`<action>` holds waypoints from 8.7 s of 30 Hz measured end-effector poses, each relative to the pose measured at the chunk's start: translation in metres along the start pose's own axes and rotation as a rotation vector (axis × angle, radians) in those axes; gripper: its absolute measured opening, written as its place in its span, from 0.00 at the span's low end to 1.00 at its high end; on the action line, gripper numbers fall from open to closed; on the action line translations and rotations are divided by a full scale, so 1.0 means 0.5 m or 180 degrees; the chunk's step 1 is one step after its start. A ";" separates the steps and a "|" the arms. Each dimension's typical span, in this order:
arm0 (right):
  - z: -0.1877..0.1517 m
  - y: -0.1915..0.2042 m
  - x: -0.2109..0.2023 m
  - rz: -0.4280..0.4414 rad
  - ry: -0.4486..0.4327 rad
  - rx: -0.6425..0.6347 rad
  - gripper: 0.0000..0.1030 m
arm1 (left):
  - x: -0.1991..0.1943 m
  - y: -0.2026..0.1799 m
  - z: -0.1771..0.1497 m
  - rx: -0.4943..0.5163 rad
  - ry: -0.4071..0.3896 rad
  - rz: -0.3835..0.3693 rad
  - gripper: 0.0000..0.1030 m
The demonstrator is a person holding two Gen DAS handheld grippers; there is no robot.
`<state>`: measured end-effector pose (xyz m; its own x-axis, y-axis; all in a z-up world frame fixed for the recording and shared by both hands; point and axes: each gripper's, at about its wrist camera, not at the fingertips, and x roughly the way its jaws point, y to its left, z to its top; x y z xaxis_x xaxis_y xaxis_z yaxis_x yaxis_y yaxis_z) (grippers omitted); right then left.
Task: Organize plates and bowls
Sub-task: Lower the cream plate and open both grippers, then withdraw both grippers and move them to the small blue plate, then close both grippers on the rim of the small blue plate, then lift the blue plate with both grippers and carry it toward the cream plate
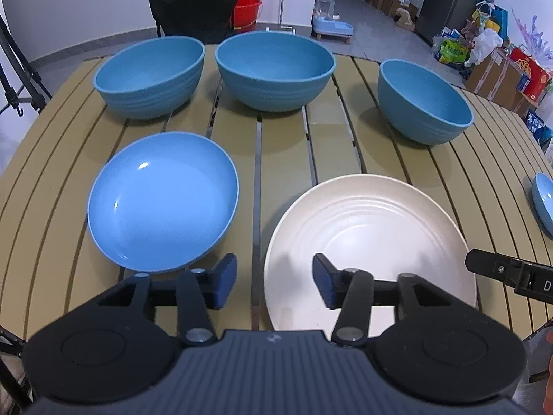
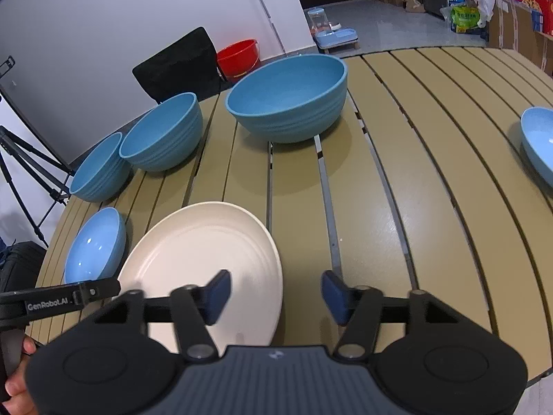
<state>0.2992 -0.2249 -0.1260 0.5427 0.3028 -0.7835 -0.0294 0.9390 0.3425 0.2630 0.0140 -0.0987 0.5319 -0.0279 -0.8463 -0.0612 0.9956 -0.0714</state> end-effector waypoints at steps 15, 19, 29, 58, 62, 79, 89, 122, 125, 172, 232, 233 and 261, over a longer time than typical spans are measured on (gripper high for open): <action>0.003 0.017 -0.066 0.0005 -0.0216 -0.0115 1.00 | -0.094 -0.017 -0.011 0.0033 -0.0495 0.0003 1.00; 0.007 0.026 -0.080 -0.0005 -0.0282 -0.0145 1.00 | -0.113 -0.021 -0.013 0.0073 -0.0566 0.0027 1.00; 0.007 0.040 -0.117 -0.0129 -0.0389 -0.0201 1.00 | -0.137 -0.025 -0.019 0.0102 -0.0658 -0.0028 1.00; 0.000 -0.042 -0.228 -0.0452 -0.0673 -0.0102 1.00 | -0.186 -0.105 -0.011 0.0217 -0.0758 -0.0259 1.00; 0.004 -0.069 -0.249 -0.0525 -0.0724 -0.0065 1.00 | -0.184 -0.130 -0.002 0.0251 -0.0732 -0.0347 1.00; 0.044 -0.228 -0.321 -0.0822 -0.0853 0.0097 1.00 | -0.148 -0.304 0.051 0.0439 -0.0563 -0.0661 1.00; 0.078 -0.329 -0.321 -0.0958 -0.0803 0.0211 1.00 | -0.096 -0.422 0.079 0.0567 -0.0407 -0.0739 1.00; 0.175 -0.619 -0.146 -0.1050 -0.0279 0.0549 0.93 | 0.154 -0.712 0.126 0.0687 0.0222 -0.0724 1.00; 0.181 -0.641 -0.133 -0.1013 -0.0223 0.0608 0.90 | 0.177 -0.731 0.130 0.0638 0.0294 -0.0700 1.00; 0.174 -0.715 -0.107 -0.0678 -0.0249 0.0893 0.03 | 0.222 -0.846 0.110 0.1027 0.0386 -0.0764 0.08; 0.109 -0.333 -0.312 -0.0348 -0.0552 0.0282 0.03 | -0.147 -0.537 0.059 0.0517 -0.0222 -0.0486 0.08; 0.107 -0.325 -0.312 -0.0334 -0.0551 0.0269 0.03 | -0.150 -0.530 0.058 0.0503 -0.0229 -0.0468 0.08; 0.088 -0.078 -0.225 0.0017 -0.0318 -0.0156 0.04 | -0.197 -0.263 0.040 0.0005 -0.0331 -0.0130 0.07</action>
<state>0.2761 -0.3030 -0.0285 0.6234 0.2923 -0.7252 -0.0722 0.9451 0.3188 0.2354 -0.1123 0.0047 0.6186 -0.0590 -0.7835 -0.0366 0.9939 -0.1037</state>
